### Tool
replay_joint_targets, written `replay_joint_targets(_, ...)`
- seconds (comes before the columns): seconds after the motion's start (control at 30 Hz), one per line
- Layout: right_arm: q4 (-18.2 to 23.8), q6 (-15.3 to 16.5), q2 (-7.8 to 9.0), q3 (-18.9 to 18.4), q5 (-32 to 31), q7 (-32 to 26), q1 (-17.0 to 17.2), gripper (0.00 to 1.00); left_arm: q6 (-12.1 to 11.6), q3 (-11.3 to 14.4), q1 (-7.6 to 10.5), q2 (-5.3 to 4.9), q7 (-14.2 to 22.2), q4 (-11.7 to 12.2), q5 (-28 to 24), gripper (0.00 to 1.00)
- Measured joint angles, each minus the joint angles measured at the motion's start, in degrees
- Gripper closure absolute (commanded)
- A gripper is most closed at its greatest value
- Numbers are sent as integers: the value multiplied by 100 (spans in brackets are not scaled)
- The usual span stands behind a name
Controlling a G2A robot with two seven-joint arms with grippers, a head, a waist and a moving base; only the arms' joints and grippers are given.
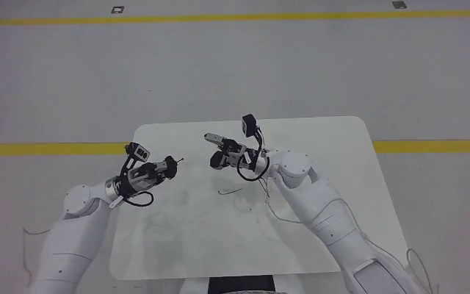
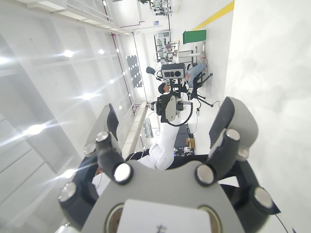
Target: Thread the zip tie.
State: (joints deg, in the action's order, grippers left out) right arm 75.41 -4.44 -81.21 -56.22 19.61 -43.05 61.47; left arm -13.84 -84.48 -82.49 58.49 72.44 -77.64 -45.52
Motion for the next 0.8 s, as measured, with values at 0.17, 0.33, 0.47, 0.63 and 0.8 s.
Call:
replay_joint_targets(0.17,108,-118,48,-33,-316,43,-29,0,64,-121,-31,-22,-138,-71,-120,100)
replay_joint_targets(0.33,535,-779,216,-124,-1378,-406,-114,0,82,-341,-65,-70,26,-16,-180,100)
replay_joint_targets(0.47,949,-1434,356,-165,-2042,-1071,-147,0,113,-368,-136,-87,145,-39,-220,100)
replay_joint_targets(0.63,1015,-1505,423,-168,-2238,-1597,-120,0,170,-342,-157,-92,156,-68,-194,100)
replay_joint_targets(0.8,1014,-1503,421,-167,-2231,-1567,-121,0,167,-343,-156,-91,155,-66,-194,100)
